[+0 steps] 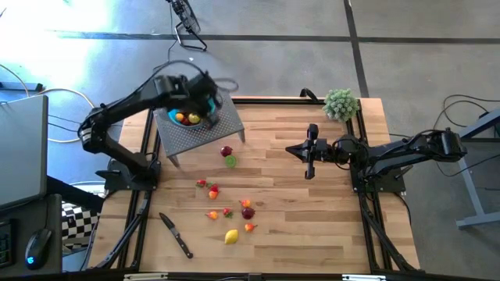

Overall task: Pick & Place Fruit
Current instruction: Put the red strawberry into the blue strainer bowl on the shelf

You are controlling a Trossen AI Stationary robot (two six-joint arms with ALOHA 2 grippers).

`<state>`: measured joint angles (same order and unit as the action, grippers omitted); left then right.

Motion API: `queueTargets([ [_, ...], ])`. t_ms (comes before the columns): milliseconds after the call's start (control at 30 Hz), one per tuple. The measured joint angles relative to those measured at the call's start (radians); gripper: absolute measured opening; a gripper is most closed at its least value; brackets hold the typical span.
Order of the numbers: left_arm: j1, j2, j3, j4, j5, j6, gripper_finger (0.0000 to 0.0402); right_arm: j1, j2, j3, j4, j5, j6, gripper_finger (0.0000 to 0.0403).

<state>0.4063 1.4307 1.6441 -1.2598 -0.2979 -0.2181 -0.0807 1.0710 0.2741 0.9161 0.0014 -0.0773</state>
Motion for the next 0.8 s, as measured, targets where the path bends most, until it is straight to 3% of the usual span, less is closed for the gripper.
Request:
queueTargets([
  [200,-0.164,-0.101,-0.105,0.091,-0.023,0.039,0.0024,0.000,0.000,0.000,0.000,0.000,-0.001,0.0002],
  [600,-0.494,-0.463,-0.600,0.585,0.001,0.033,0.0024,0.000,0.000,0.000,0.000,0.005,0.000,0.0002],
  [800,-0.676,-0.505,-0.731,0.726,-0.022,-0.138,0.0024,0.000,0.000,0.000,0.000,0.010,0.000,0.0002],
])
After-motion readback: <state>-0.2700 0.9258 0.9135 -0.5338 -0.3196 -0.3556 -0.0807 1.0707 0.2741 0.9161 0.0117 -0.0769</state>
